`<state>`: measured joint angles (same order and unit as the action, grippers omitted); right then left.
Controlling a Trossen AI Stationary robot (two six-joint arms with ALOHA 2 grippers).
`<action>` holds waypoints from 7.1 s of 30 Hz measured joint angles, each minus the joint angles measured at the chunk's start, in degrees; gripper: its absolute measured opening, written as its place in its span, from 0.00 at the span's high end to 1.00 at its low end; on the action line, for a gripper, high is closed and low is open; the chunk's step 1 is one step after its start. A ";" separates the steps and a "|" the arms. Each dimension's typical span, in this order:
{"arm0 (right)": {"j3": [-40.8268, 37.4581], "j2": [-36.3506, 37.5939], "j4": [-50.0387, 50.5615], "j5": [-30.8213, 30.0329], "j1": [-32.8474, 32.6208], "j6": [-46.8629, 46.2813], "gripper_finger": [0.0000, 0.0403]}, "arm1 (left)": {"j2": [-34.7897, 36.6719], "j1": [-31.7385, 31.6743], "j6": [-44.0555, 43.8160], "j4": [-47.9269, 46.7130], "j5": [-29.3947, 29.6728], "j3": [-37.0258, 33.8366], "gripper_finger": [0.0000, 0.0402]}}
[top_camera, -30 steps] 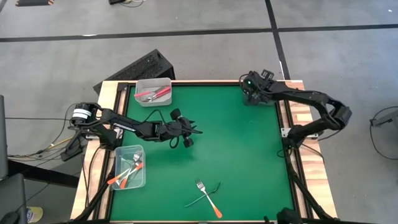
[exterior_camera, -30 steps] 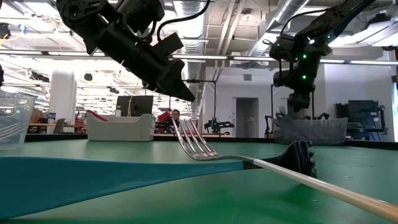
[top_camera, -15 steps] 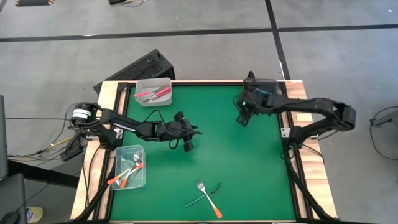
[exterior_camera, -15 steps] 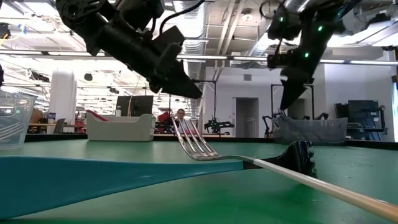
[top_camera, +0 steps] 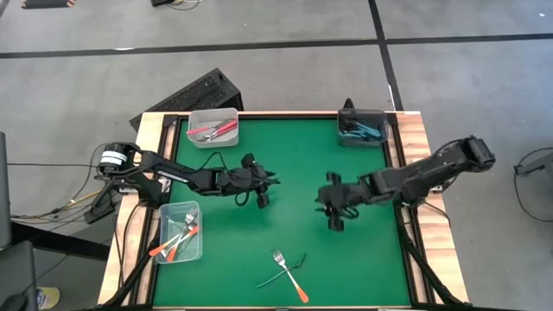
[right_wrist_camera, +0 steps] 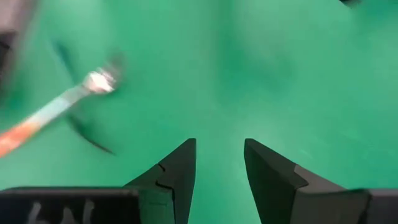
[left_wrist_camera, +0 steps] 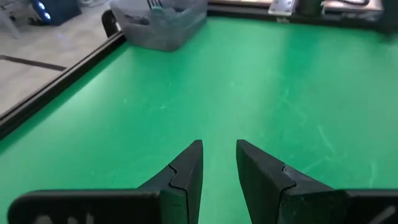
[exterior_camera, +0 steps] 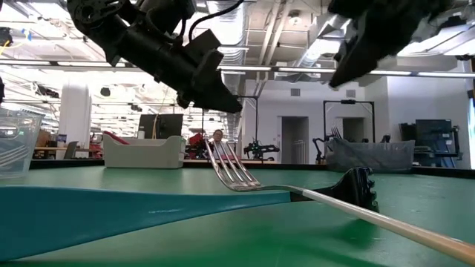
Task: Sort silverware by color (type)
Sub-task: Put the orange fork into the transparent bin, then put the blue fork into the black bin
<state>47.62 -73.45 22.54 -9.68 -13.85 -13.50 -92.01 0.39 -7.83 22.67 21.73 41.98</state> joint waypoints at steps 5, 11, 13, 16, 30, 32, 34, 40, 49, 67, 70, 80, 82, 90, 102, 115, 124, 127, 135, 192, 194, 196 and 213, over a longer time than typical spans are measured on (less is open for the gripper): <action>0.00 0.00 -7.74 -0.20 -5.55 -4.74 0.60 | 0.00 -0.01 0.15 2.16 -2.83 0.00 0.78; 0.00 0.00 -9.84 -1.35 -6.37 -7.31 0.60 | 0.00 2.00 -8.06 -3.64 -15.77 0.00 0.78; 0.00 -0.01 -9.27 -3.02 -6.35 -8.07 0.60 | 0.00 4.19 -11.46 -7.06 -17.61 0.00 0.78; -0.02 -0.02 -9.22 -5.65 -6.31 -8.09 0.60 | 0.00 8.64 -14.29 -9.00 -17.99 0.00 0.75; -0.11 -0.04 -9.28 -8.91 -5.33 -10.69 0.60 | -6.11 16.49 -23.18 -3.40 -22.95 0.56 0.43; -0.09 -0.04 -9.85 -8.93 -5.77 -10.67 0.60 | -9.18 16.48 -24.31 -2.23 -25.45 1.17 0.43; -0.10 -0.03 -9.96 -8.93 -6.03 -10.66 0.60 | -11.18 16.48 -25.02 -2.56 -26.16 1.53 0.43; -0.07 -0.04 -9.07 -8.95 -6.00 -11.98 0.60 | -13.38 16.04 -24.34 -1.75 -29.06 3.20 0.42; -0.07 -0.04 -8.56 -9.85 -6.00 -12.04 0.60 | -12.66 15.63 -23.34 3.59 -36.43 3.13 0.42; -0.07 -0.04 -8.06 -9.95 -6.02 -13.66 0.60 | -13.20 15.98 -27.09 4.72 -34.82 3.04 0.42; -0.07 -0.04 -8.11 -9.95 -6.00 -13.76 0.60 | -13.72 16.14 -28.45 7.61 -34.72 3.16 0.42; 0.00 -0.04 -6.59 -9.95 -6.13 -16.49 0.60 | -22.03 15.94 -30.66 5.24 -38.65 10.13 0.45; 0.00 -0.04 -5.95 -9.97 -6.42 -16.52 0.60 | -22.03 15.90 -29.40 2.28 -38.70 11.19 0.49; 0.00 -0.04 -5.36 -10.33 -6.39 -16.53 0.61 | -20.76 15.75 -22.58 -3.40 -39.70 11.72 0.88; 0.00 -0.04 -5.49 -13.79 -5.41 -13.83 0.71 | -10.61 13.07 -15.01 -26.72 -36.77 11.51 1.00; -0.02 -0.04 -5.68 -17.60 -2.44 -13.20 0.71 | 17.73 10.94 14.64 -88.35 -29.71 21.18 1.00; -0.02 -0.04 -8.15 -17.67 -0.51 -13.02 0.71 | 21.66 10.33 18.88 -113.14 -26.12 36.18 1.00; -0.02 -0.04 -8.66 -17.65 0.16 -13.02 0.71 | 22.10 10.33 20.51 -112.55 -29.78 38.32 1.00; -0.04 -0.04 -8.98 -17.60 0.53 -13.02 0.71 | 22.05 10.85 20.67 -112.76 -32.74 38.87 1.00; 19.19 -36.37 -15.90 24.20 -5.68 10.30 0.56 | 21.27 12.90 -11.40 -64.59 -3.05 17.25 0.42; 19.78 -37.38 -14.82 26.41 -5.46 10.14 0.56 | 20.72 12.95 -11.45 -61.78 -1.16 17.27 0.42; 19.84 -38.20 -15.04 28.81 -4.84 10.11 0.56 | 20.50 12.97 -11.52 -61.27 0.15 17.24 0.42; 20.04 -39.04 -6.17 26.25 0.66 10.56 0.74 | 20.63 12.47 -13.74 -59.43 3.01 17.25 0.42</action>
<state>67.66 -112.49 16.37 16.57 -13.19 -2.94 -71.37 12.86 -21.56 -36.75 24.73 59.22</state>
